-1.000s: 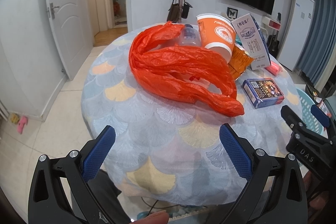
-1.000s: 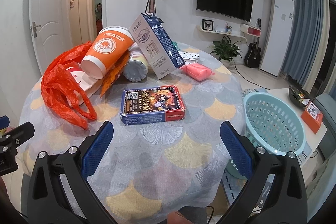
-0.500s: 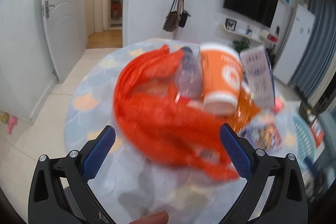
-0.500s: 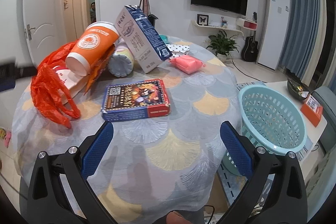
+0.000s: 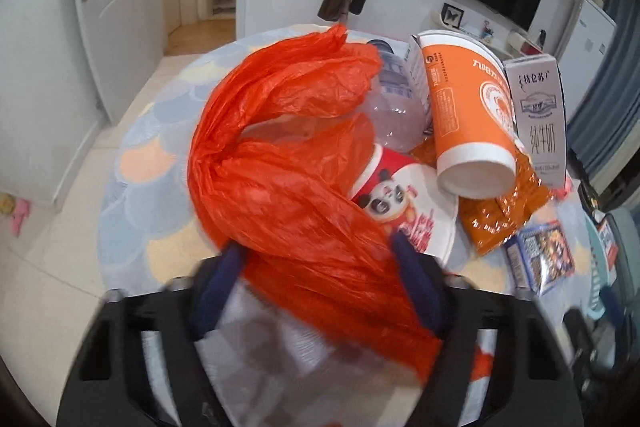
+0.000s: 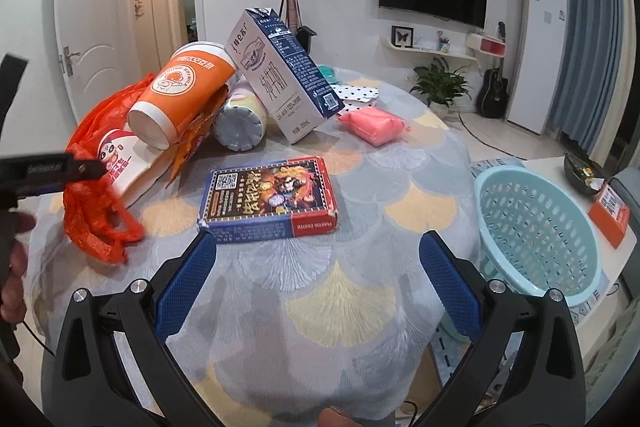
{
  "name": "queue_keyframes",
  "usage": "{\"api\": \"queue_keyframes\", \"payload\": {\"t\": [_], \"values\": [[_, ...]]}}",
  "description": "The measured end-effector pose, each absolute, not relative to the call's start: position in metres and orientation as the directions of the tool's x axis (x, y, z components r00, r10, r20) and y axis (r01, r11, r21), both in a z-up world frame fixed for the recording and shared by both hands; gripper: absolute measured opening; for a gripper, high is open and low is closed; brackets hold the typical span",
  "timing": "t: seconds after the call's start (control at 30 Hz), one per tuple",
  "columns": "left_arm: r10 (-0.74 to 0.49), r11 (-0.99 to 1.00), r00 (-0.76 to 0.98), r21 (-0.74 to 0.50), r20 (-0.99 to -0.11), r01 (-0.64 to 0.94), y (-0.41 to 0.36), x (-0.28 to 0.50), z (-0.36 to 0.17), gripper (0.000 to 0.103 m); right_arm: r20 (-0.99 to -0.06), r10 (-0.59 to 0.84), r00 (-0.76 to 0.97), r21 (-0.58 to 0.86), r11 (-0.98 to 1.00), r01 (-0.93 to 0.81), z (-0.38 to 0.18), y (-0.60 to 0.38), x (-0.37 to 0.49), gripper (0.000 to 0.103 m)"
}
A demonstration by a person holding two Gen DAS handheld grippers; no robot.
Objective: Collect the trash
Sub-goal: 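Grasp the red plastic bag with the left tool while the right tool grasps the snack card box, then carry the bag and card box to the blue basket and release both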
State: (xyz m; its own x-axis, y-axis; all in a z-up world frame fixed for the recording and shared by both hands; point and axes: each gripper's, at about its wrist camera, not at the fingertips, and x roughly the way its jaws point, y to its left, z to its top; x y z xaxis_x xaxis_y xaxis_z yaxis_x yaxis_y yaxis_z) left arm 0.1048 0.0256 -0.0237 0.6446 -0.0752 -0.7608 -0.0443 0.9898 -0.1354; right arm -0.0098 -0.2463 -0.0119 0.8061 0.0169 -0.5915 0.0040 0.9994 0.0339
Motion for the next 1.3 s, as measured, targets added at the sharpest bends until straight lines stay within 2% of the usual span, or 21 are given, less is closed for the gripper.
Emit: {"api": "queue_keyframes", "payload": {"t": [0.03, 0.13, 0.23, 0.33, 0.53, 0.77, 0.8, 1.0, 1.3], "values": [[-0.083, 0.99, 0.632, -0.135, -0.77, -0.034, 0.027, 0.104, -0.025, 0.028, -0.589, 0.017, 0.808, 0.035, 0.999, 0.004, -0.009, -0.246, -0.007, 0.097], [-0.111, 0.99, 0.631, -0.143, -0.768, 0.0, 0.032, 0.098, -0.025, 0.008, -0.607, 0.029, 0.794, 0.028, 0.999, -0.015, -0.004, -0.24, 0.006, 0.097], [-0.122, 0.989, 0.67, -0.148, -0.732, 0.018, 0.032, 0.086, -0.012, 0.004, -0.633, 0.032, 0.773, 0.015, 0.999, -0.028, -0.006, -0.232, 0.021, 0.097], [-0.095, 0.994, 0.722, -0.108, -0.686, 0.028, 0.032, 0.073, 0.006, 0.003, -0.677, 0.005, 0.736, -0.014, 1.0, -0.021, -0.013, -0.224, 0.036, 0.097], [-0.083, 0.995, 0.798, -0.091, -0.597, 0.035, 0.046, 0.04, 0.039, 0.003, -0.706, 0.022, 0.708, -0.005, 0.999, -0.035, -0.017, -0.213, 0.052, 0.097], [-0.081, 0.996, 0.821, -0.084, -0.565, 0.04, 0.047, 0.033, 0.054, 0.003, -0.737, 0.008, 0.676, -0.06, 0.995, -0.078, -0.024, -0.198, 0.064, 0.094], [-0.083, 0.996, 0.821, -0.084, -0.564, 0.042, 0.047, 0.034, 0.054, 0.003, -0.733, 0.019, 0.68, -0.048, 0.996, -0.08, -0.023, -0.2, 0.063, 0.086], [-0.076, 0.997, 0.854, -0.05, -0.514, 0.059, 0.044, 0.019, 0.064, 0.003, -0.704, 0.099, 0.703, 0.045, 0.994, -0.095, -0.019, -0.21, 0.047, 0.085], [-0.089, 0.995, 0.914, 0.002, -0.397, 0.098, 0.033, -0.011, 0.098, 0.003, -0.602, 0.131, 0.788, 0.098, 0.991, -0.091, 0.02, -0.224, 0.016, 0.085]]}}
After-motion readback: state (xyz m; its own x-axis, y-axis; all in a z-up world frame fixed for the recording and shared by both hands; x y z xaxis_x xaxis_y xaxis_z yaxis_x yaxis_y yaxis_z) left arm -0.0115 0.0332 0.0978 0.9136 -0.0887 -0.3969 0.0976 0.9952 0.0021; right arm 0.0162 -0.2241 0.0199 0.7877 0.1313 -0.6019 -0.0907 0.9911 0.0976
